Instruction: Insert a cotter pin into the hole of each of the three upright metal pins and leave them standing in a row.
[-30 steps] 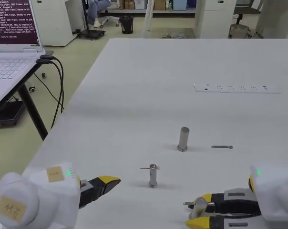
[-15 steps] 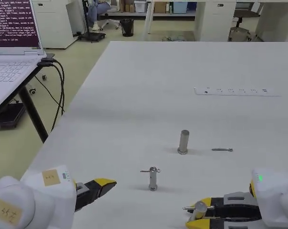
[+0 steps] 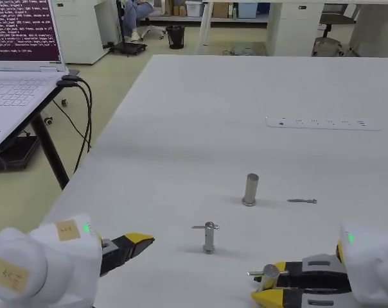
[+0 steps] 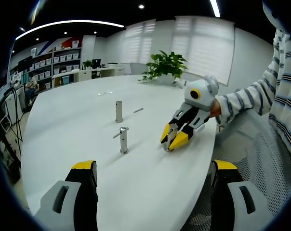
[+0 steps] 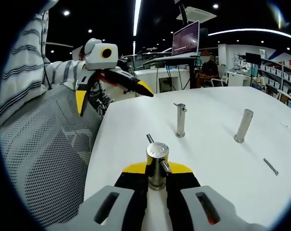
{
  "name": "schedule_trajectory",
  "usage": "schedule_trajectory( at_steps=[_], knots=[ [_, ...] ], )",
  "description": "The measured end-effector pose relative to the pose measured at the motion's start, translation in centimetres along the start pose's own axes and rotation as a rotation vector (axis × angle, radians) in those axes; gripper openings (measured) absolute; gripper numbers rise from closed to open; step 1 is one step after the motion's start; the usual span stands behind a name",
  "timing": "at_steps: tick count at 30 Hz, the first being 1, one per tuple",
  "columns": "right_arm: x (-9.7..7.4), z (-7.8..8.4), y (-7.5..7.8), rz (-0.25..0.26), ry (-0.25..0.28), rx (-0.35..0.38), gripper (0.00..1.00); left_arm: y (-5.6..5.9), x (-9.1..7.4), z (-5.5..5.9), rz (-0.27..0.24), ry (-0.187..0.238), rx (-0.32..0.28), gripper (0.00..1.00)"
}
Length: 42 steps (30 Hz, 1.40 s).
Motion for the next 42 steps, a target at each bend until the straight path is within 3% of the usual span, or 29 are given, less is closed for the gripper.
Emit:
schedule_trajectory(
  at_steps=[7,17,24,42],
  knots=[
    [-0.6,-0.5,1.1,0.031,0.026,0.02,0.08,-0.2,-0.2,0.1,-0.011,0.002,-0.002,0.98],
    [-0.8,-1.7,4.7,0.093,0.005,-0.011,0.08,-0.7,-0.1,0.4,-0.03,-0.011,-0.011,0.97],
    [-0.5,-1.6,6.6,0.125,0.003,0.0,0.08,-0.8,-0.1,0.5,-0.038,-0.01,-0.022,0.97],
    [1.0,-0.9,5.8,0.141,0.025,0.03,0.08,-0.6,-0.2,0.6,-0.034,-0.009,-0.038,0.95]
  ],
)
Point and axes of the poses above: the centre of the closed fingertips' face, and the gripper's own axes: x roughly forward along the fingers, y roughly to its right, z roughly out of its underside, the point moved 8 cm from there along -x, roughly backward along the fingers, and after that the axes turned 1 degree about z, right-handed, at the moved point
